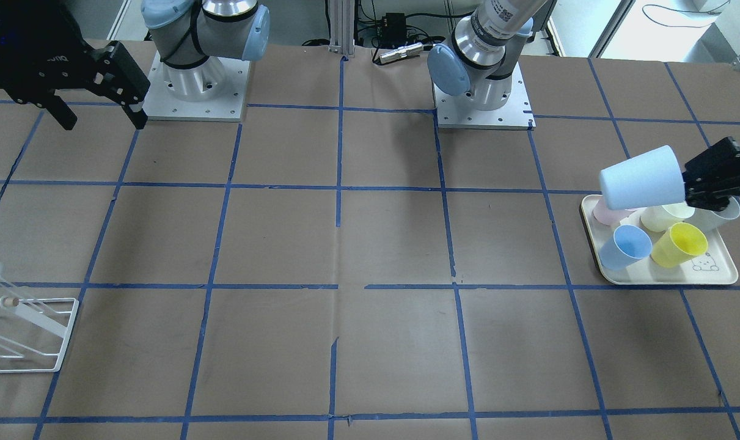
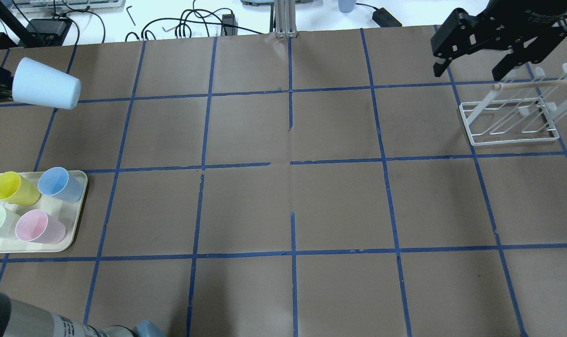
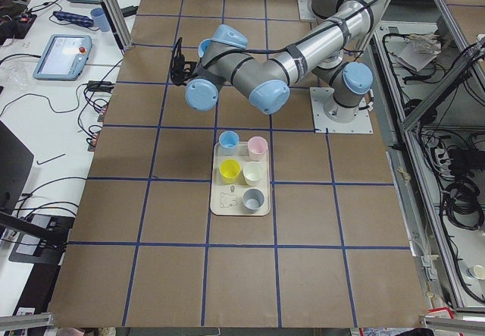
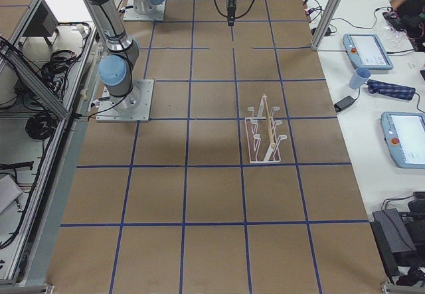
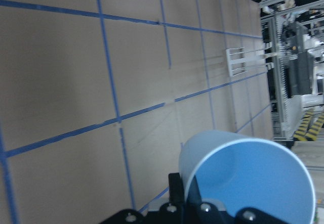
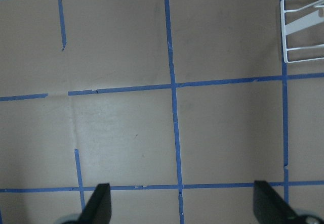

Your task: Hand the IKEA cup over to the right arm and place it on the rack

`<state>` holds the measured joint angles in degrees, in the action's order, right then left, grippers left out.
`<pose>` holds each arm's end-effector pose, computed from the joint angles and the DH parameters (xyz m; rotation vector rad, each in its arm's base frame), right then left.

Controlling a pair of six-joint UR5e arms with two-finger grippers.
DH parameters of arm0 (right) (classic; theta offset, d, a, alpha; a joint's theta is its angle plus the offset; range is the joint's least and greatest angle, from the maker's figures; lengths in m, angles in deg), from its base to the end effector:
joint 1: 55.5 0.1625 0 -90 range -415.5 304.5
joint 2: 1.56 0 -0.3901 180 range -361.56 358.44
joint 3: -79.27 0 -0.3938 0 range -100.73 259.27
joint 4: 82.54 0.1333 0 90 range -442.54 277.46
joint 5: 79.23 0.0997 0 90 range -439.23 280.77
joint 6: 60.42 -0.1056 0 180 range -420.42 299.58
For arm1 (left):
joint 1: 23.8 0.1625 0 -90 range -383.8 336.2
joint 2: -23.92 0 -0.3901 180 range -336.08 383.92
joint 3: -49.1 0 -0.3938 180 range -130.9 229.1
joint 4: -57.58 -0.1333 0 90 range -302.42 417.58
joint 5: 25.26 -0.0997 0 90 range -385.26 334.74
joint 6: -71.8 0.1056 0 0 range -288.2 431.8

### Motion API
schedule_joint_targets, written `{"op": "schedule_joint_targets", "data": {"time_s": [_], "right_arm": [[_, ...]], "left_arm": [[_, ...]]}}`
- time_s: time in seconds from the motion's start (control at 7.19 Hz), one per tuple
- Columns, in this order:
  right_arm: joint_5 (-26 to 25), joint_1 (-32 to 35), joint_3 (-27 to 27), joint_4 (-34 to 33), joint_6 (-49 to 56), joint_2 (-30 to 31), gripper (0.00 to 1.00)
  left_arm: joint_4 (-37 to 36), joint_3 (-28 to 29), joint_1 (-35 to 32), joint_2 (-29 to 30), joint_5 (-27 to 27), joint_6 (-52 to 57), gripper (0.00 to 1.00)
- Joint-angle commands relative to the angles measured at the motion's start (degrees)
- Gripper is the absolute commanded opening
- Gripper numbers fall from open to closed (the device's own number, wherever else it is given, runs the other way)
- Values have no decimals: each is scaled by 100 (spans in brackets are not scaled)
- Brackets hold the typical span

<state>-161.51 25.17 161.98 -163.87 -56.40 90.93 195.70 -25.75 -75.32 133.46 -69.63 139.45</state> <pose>0.0689 -0.4905 0.5164 0.1374 3.0064 -0.0526 0.1634 -0.5411 0.3759 -0.1004 -2.0088 0.0785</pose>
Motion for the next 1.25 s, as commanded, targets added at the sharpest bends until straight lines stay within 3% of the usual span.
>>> {"op": "schedule_joint_targets", "data": {"time_s": [0.0,0.42,0.83,0.97,1.11], "right_arm": [[421,-593,-18,468,80,93,100],[1457,-1280,-9,1188,343,94,100],[2932,-2036,43,2706,1028,85,100],[3363,-2063,70,3242,1126,67,100],[3585,-2064,79,3517,1135,59,100]], "left_arm": [[286,-1141,-900,-335,1179,11,0],[215,-2225,-2129,-705,2998,247,0],[-197,-2455,-3816,-680,5396,521,0],[-198,-2551,-4178,-784,5969,626,0],[-198,-2735,-4312,-863,6036,801,0]]}}
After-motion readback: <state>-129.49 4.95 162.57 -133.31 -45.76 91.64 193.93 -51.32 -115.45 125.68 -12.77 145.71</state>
